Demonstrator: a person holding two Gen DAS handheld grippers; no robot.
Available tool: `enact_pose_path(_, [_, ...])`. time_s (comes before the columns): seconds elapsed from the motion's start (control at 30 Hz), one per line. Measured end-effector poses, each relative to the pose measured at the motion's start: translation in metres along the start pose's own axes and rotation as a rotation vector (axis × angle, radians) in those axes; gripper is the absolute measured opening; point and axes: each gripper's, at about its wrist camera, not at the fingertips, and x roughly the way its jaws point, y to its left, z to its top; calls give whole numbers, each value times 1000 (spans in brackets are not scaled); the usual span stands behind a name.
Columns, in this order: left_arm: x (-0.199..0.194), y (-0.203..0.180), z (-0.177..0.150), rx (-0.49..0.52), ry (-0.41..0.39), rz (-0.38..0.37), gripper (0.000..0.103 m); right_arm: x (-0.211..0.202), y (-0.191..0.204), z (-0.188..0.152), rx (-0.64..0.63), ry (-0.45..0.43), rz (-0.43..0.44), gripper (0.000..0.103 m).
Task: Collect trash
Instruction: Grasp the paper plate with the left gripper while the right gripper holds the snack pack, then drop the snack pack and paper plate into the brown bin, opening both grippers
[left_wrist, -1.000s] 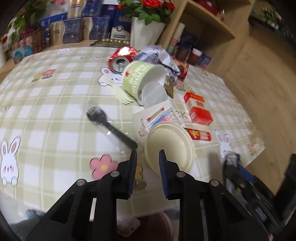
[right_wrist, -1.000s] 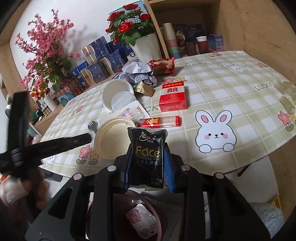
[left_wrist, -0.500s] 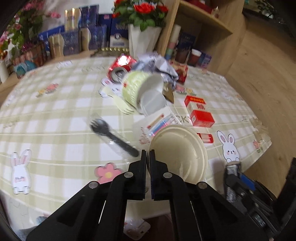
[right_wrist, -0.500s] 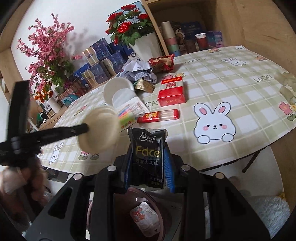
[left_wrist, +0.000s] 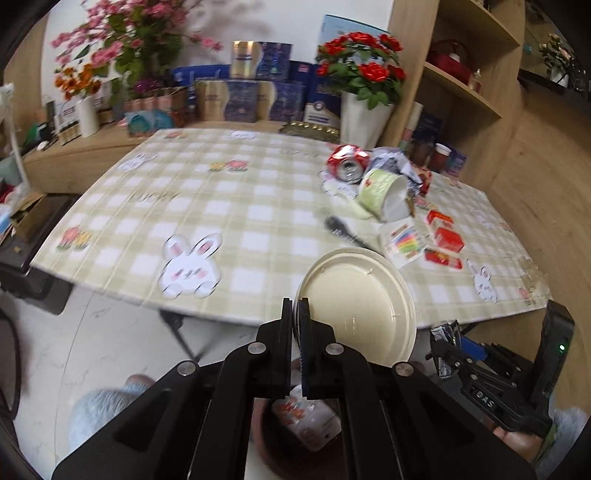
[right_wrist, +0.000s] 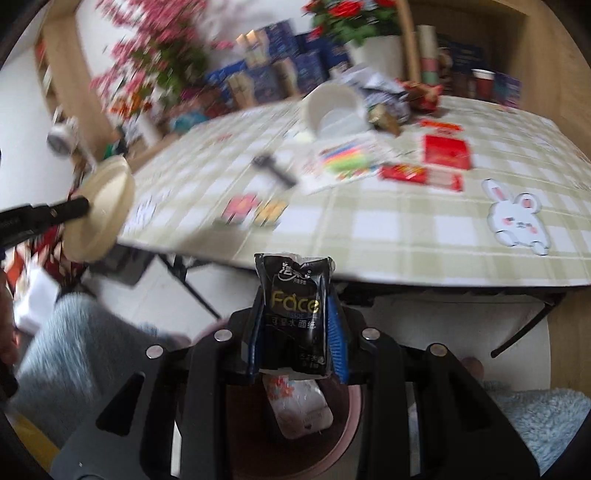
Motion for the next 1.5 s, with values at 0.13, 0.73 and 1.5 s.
enact_pose_path(0.13, [-10,13,-21,-15,5,17,4,11,18,-7,-66,56,15,33])
enact_pose_path(0.73, [-6,15,-46,-47,40,-23,4,8,28,-14,-103,77,9,73])
enact_pose_path(1.5, [31,-8,-62,39,170,-31,4,-34,-4,3,49,-124,-308,97])
